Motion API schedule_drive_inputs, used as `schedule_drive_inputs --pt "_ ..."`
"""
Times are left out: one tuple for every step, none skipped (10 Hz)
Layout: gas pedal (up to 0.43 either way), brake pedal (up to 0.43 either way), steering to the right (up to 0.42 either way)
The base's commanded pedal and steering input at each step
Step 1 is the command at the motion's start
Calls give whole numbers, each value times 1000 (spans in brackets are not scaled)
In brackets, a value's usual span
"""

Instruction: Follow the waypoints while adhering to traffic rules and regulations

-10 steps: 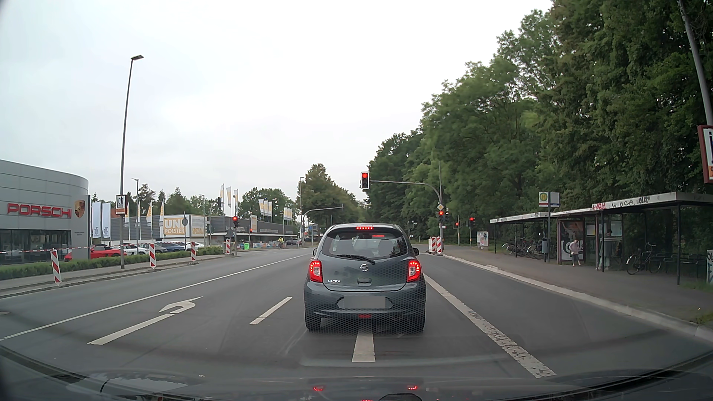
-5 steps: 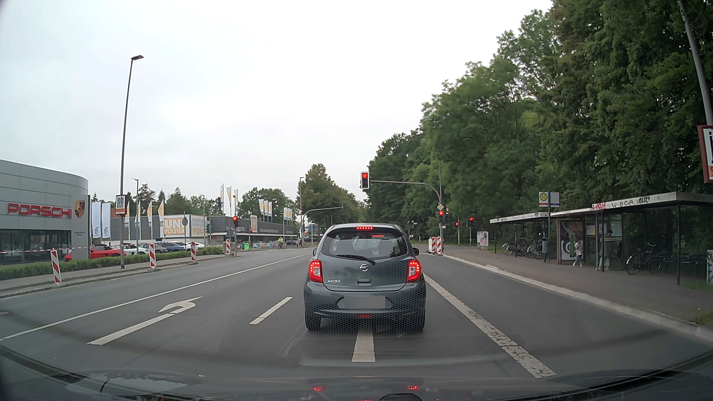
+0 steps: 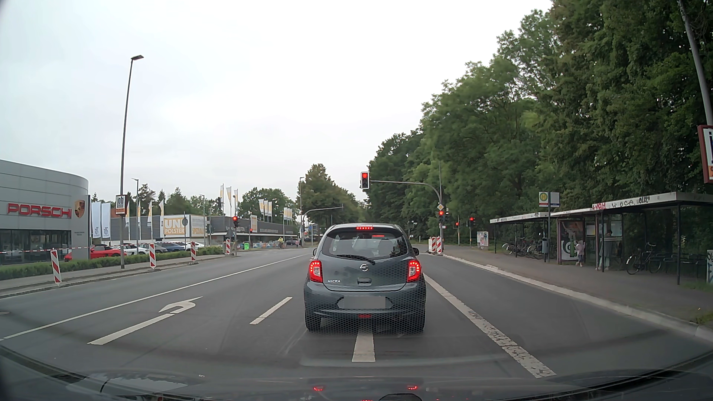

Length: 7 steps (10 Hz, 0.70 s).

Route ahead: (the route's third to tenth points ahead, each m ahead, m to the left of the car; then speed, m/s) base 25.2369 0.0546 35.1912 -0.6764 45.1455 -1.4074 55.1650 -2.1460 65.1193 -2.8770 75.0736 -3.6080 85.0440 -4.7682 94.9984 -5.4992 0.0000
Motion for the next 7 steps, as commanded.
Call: schedule_drive_inputs --pt "0 0 -5" --pt "0 0 -5" --pt "0 0 -5" --pt "0 0 -5" --pt "0 0 -5" --pt "0 0 -5" --pt "0 0 -5"
